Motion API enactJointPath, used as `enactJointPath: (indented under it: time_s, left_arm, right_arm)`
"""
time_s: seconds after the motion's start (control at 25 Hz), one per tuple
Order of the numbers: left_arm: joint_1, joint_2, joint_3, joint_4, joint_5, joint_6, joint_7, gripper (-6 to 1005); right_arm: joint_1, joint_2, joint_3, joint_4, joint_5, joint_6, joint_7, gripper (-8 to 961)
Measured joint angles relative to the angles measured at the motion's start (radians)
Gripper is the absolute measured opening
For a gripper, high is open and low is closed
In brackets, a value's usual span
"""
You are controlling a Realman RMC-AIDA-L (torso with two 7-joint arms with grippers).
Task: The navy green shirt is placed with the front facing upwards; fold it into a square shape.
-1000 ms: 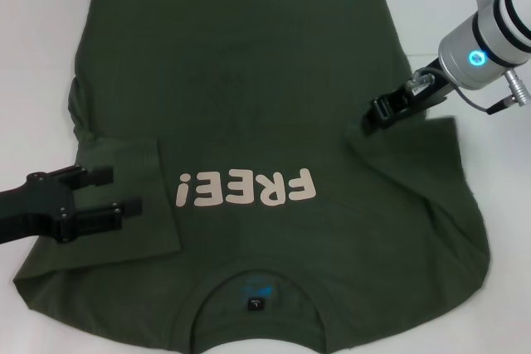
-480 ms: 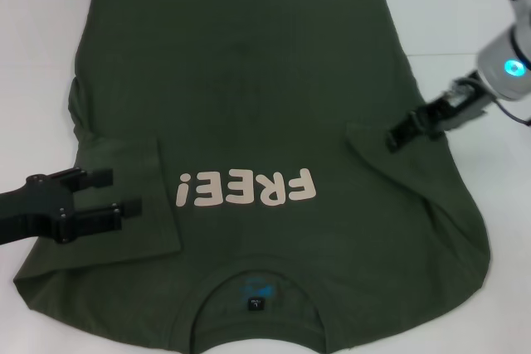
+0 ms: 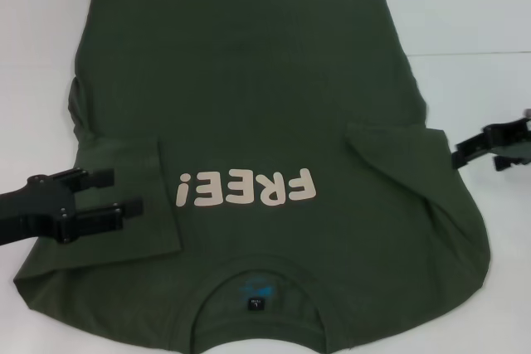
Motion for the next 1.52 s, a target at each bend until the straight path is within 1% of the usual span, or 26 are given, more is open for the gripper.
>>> enactJointPath:
  time_s: [0.08,0.28,0.44,0.52,0.68,0.76,0.92,1.04,1.2,1.36,1.52]
  left_arm:
    - [-0.001,-0.001,0.000,-0.001,0.000,-0.003,0.000,862]
    - [-0.006,0.001,0.000,-0.021,0.000,-0.010,0.000,862]
    - [-0.008,0.003,0.000,-0.035,0.000,-0.020,0.000,862]
    - [-0.009,0.002,0.000,-0.037,0.000,-0.029,0.000,862]
    - [-0.009,-0.001,0.000,-0.039,0.000,-0.046,0.000,862]
    - [-0.010,-0.002,-0.001,-0.040,0.000,-0.048,0.000,862]
    - [-0.011,-0.004,-0.008,-0.052,-0.018,-0.063,0.000,862]
    - [-0.009,-0.004,-0.009,-0.057,-0.043,-0.076,0.000,862]
    - [-0.009,-0.003,-0.009,-0.058,-0.053,-0.080,-0.004,861]
    - [-0.010,-0.002,-0.009,-0.062,-0.054,-0.094,-0.008,861]
    - [-0.010,-0.002,-0.009,-0.063,-0.054,-0.098,-0.011,861]
  right_arm:
    - [-0.020,-0.009,0.035,0.000,0.019,-0.007,-0.004,797]
    - [-0.092,-0.056,0.127,0.007,0.163,-0.050,-0.021,793]
    - [-0.143,-0.094,0.161,0.078,0.289,-0.054,-0.040,791]
    - [-0.161,-0.106,0.163,0.122,0.331,-0.039,-0.057,791]
    - [-0.182,-0.110,0.163,0.184,0.355,-0.004,-0.105,793]
    - [-0.185,-0.109,0.164,0.187,0.359,-0.002,-0.120,794]
    - [-0.200,-0.095,0.173,0.192,0.390,0.004,-0.181,792]
    - [-0.217,-0.086,0.181,0.217,0.447,0.018,-0.221,793]
    - [-0.217,-0.086,0.177,0.242,0.474,0.042,-0.219,794]
    - [-0.204,-0.093,0.159,0.243,0.465,0.073,-0.190,793]
    - [-0.172,-0.118,0.108,0.236,0.430,0.077,-0.100,793]
